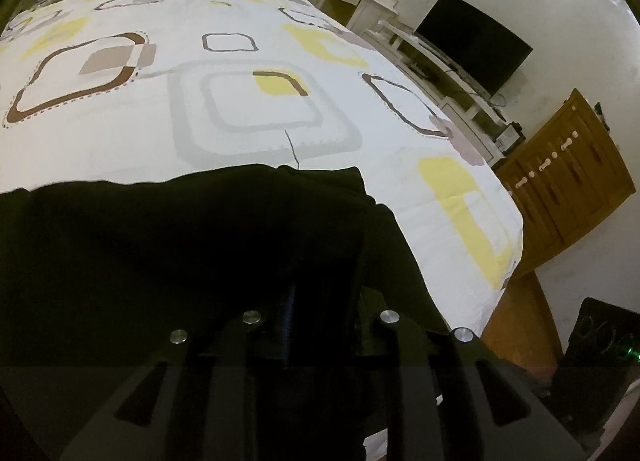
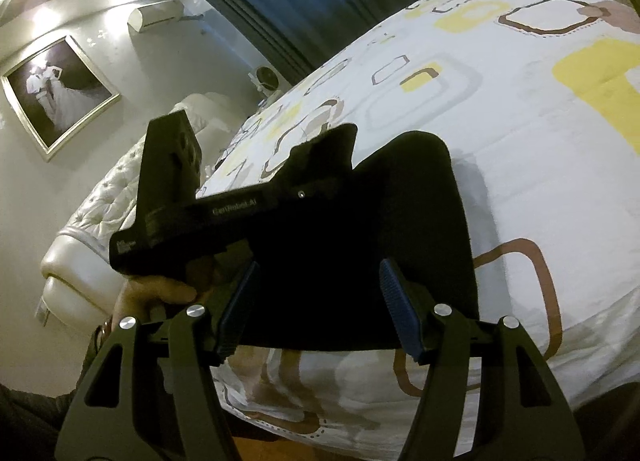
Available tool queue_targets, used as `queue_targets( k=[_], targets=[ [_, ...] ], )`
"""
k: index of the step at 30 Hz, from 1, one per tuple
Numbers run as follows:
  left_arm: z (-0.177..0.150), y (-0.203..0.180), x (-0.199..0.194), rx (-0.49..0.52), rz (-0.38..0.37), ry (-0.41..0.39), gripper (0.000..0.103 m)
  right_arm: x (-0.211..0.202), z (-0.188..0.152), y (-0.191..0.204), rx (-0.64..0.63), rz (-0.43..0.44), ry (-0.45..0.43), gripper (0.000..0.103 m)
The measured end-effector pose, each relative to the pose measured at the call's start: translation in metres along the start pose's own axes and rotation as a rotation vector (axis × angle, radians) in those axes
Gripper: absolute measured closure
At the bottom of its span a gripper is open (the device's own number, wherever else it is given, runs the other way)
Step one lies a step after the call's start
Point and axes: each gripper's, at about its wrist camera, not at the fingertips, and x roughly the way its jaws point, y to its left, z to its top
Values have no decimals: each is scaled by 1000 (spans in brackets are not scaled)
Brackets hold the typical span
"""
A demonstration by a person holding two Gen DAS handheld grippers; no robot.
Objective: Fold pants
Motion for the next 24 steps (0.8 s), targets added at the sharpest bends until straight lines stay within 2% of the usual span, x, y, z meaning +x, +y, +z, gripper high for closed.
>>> queue_targets(
  k=[12, 15, 17, 19, 24],
  targets=[
    [-3, -14, -7, 12, -26, -42, 69, -12, 8, -4, 8, -31, -29, 41],
    [-6, -16, -19, 28, 10, -80, 43, -13, 11, -4, 9, -32, -34, 41],
    [-7, -15, -32, 33, 28, -115, 36, -12, 13, -3, 8, -27, -35, 41],
    [-9, -12, -47, 57, 78, -153, 29, -9, 17, -1, 4, -20, -26, 40],
    [-18, 6, -79, 120, 288, -229, 23, 10, 29, 5, -24, -26, 25, 40]
  ],
)
